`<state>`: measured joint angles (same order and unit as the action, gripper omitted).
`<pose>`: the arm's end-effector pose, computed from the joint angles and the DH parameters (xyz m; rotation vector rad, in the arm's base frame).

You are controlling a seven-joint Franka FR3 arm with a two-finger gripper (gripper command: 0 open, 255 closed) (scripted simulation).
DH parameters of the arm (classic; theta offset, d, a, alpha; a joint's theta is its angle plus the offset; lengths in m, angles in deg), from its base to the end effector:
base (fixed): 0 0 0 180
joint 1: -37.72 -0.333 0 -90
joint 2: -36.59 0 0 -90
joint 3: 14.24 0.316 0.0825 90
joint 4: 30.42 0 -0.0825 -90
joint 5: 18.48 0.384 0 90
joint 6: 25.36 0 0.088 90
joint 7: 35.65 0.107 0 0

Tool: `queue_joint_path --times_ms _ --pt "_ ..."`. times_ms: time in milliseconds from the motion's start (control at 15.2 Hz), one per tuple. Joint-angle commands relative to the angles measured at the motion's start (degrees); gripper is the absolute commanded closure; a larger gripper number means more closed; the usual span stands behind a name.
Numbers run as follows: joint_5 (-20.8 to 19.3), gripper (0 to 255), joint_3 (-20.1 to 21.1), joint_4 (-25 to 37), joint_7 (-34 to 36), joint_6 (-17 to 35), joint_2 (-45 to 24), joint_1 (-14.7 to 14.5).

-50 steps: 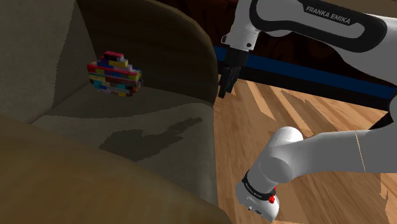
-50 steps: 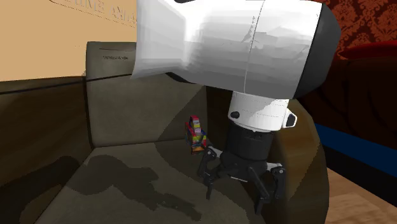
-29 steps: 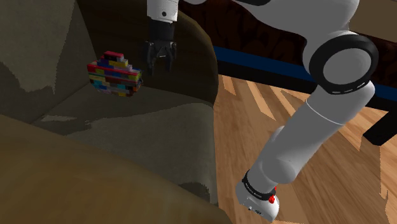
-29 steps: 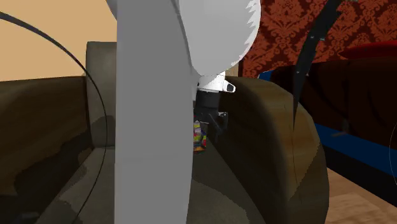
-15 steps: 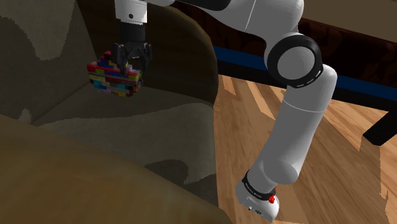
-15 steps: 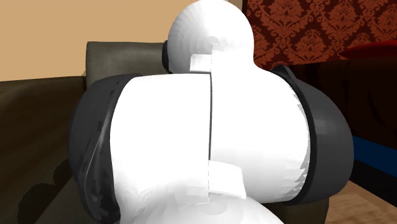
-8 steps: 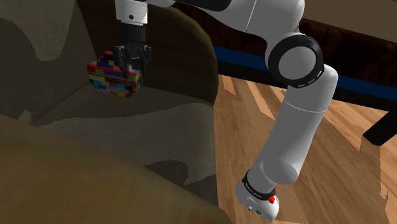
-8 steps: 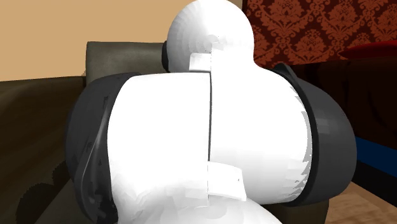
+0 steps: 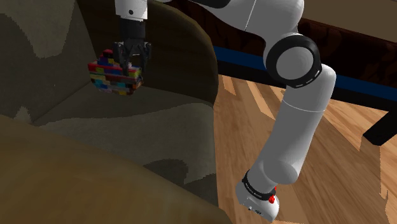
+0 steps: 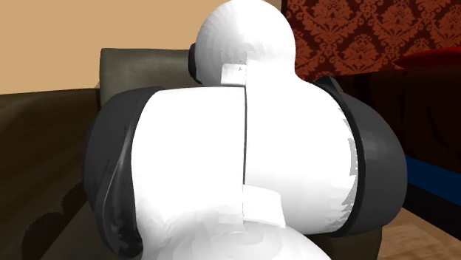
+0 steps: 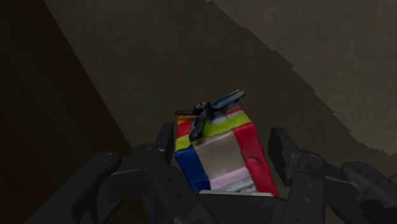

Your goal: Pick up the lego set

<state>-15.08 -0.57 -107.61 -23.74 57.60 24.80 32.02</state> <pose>0.5714 0.1913 0.6028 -3.0520 -0.2019 0.1906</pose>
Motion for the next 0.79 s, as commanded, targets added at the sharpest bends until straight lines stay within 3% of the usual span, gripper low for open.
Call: queue_joint_path --times_ms 0,726 --pt "-0.2 255 0.0 2.6 0.2 -1.8 -0.7 -0.1" --pt "-1.3 255 0.3 18.4 1.7 -12.3 -6.0 -1.2"
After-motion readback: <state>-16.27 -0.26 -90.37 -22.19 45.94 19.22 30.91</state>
